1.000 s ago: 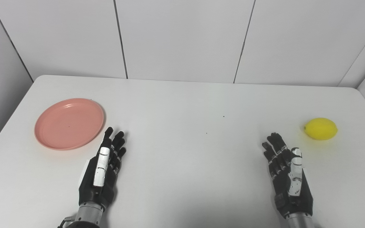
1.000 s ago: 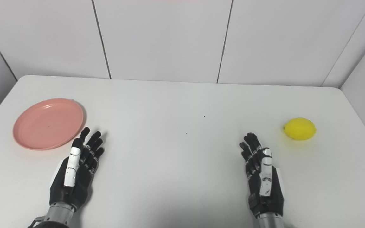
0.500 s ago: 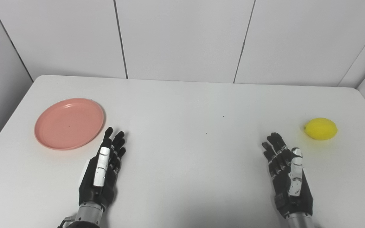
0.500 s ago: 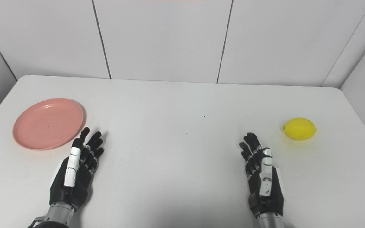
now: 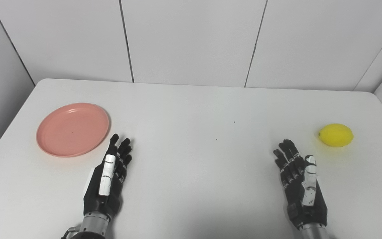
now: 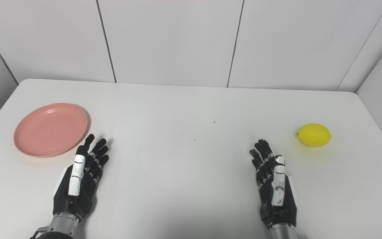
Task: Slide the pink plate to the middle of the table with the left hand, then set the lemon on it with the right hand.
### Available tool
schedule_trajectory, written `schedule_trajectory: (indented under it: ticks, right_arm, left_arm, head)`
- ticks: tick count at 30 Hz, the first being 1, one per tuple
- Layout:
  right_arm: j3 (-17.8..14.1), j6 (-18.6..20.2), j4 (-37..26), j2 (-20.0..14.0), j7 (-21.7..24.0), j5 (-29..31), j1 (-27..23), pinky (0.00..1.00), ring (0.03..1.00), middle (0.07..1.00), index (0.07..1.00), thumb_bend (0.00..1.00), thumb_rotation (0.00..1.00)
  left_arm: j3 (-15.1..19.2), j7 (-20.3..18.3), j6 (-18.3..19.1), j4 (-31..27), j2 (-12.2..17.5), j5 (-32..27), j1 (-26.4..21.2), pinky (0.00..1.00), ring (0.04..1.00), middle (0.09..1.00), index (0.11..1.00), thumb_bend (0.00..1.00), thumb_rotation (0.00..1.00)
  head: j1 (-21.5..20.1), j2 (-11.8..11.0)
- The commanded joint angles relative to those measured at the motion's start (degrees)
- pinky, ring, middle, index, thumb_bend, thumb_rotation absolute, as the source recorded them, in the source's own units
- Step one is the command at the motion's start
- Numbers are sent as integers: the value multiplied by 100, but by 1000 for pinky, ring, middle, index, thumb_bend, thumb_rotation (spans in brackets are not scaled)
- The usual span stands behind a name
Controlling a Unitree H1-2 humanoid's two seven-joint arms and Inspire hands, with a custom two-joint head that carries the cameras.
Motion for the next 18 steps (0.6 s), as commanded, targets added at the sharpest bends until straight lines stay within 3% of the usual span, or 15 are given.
schedule_trajectory:
  ticks: [1,18]
  right_arm:
    - [-82,-249,41,-87,100,88,-80,989,922,930,900,779,999]
    - [-353,-504,560,-272,406,323,-182,999,924,933,920,774,1000]
  left_arm:
    - [-63,44,-266,41,-21,92,267,1000,960,936,981,637,806]
    - [-381,288,-776,520,-237,307,217,1000,951,921,965,669,764]
  head:
    - [64,-68]
    - [575,-434]
